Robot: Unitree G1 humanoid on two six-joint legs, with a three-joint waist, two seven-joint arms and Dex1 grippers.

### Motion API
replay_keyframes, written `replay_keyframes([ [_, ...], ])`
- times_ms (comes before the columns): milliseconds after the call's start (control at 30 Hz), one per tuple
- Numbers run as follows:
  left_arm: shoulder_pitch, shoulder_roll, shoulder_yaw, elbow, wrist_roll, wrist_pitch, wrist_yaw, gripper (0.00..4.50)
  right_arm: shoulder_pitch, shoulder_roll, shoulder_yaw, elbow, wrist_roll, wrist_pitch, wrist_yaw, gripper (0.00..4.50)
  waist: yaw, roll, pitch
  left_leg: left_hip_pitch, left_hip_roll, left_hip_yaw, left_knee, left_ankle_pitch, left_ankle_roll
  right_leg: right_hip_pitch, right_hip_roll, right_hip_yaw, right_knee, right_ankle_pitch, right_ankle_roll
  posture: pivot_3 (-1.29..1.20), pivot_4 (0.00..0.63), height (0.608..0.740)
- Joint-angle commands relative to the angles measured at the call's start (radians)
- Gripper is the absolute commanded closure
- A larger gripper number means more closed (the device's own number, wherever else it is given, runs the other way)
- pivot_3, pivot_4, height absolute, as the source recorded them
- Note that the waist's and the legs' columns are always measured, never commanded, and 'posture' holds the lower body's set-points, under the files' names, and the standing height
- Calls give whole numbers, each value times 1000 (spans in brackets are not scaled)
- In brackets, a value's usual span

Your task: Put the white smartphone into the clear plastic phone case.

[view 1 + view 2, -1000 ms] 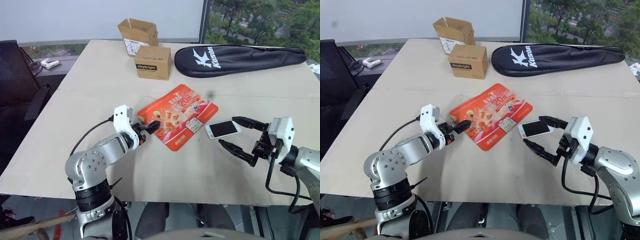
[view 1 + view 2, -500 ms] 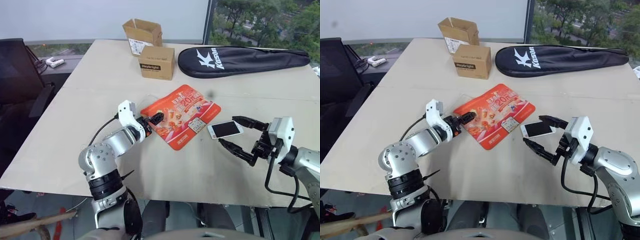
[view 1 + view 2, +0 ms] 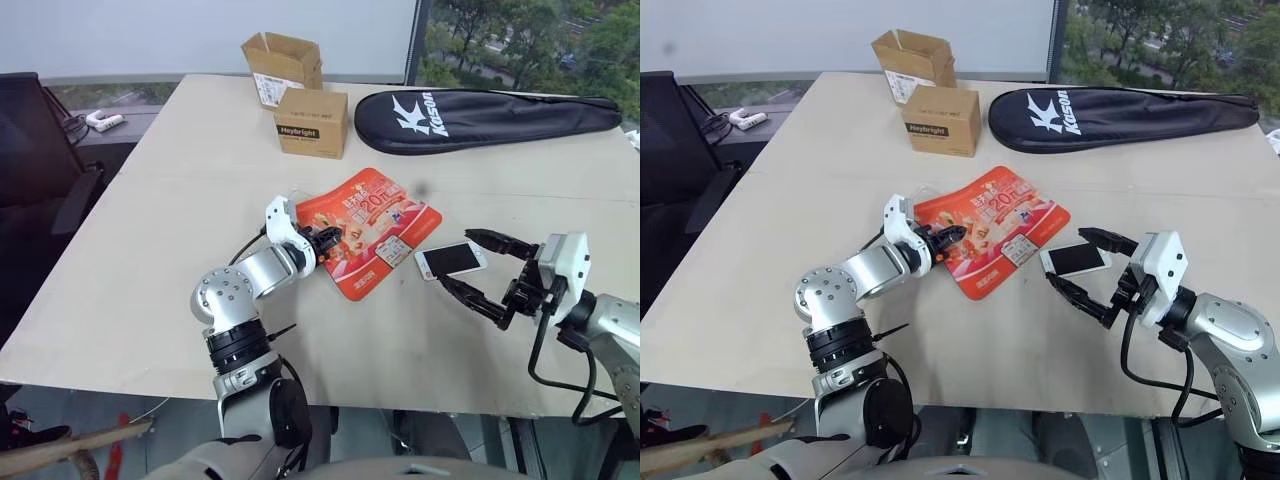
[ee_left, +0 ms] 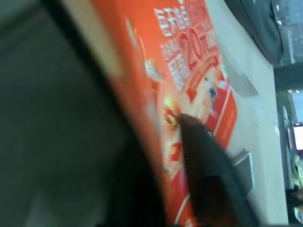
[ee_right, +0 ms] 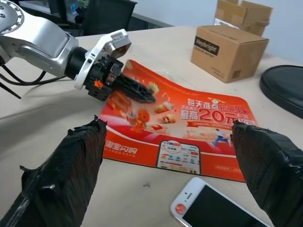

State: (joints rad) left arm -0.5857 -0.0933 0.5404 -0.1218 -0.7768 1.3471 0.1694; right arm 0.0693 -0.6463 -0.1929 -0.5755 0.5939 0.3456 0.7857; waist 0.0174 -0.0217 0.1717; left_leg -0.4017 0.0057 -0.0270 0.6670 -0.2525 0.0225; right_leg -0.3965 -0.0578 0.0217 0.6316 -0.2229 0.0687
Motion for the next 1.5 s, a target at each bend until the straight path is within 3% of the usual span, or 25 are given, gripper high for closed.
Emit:
replay_keyframes([
  [33,-22,-3,-23,-10,-25,0,-17,4484,-12,1,-12,-25,7,-12,-7,0,-2,0,0,0,0,0,0,0,0,0,0,0,0,0,0,0,150,740],
  [200,-62,35,-83,-14,-16,-69,-98,4484,-31,11,-11,-14,16,-7,-21,0,-2,0,1,0,0,-1,0,0,0,0,0,-1,0,0,0,0,150,740],
  [433,-199,171,-239,39,88,-347,-303,4484,-71,27,-8,9,16,-4,-29,0,-4,0,1,0,0,1,0,1,-1,0,0,0,0,-2,-4,0,150,740],
  [767,-573,417,-325,514,411,-949,-459,4484,-113,42,8,41,3,-17,-31,0,-4,0,2,-2,1,1,-3,1,-1,-1,3,-3,-4,0,0,0,150,740],
  [933,-701,516,-325,778,546,-1171,-395,4484,-133,51,13,50,1,-23,-34,0,-4,0,2,-15,1,1,0,3,-5,-12,3,-4,-3,1,1,0,150,740],
  [1200,-762,692,-303,1139,666,-1355,-220,4484,-173,85,11,43,18,-10,-65,0,-10,-1,3,-15,1,0,-1,1,-2,-16,3,-3,1,1,2,0,150,740],
  [1500,-734,755,-295,1297,699,-1460,-148,4484,-218,129,-21,36,89,-17,-103,0,-2,-3,4,-15,1,0,2,2,-3,-16,2,-5,8,1,2,0,150,740],
])
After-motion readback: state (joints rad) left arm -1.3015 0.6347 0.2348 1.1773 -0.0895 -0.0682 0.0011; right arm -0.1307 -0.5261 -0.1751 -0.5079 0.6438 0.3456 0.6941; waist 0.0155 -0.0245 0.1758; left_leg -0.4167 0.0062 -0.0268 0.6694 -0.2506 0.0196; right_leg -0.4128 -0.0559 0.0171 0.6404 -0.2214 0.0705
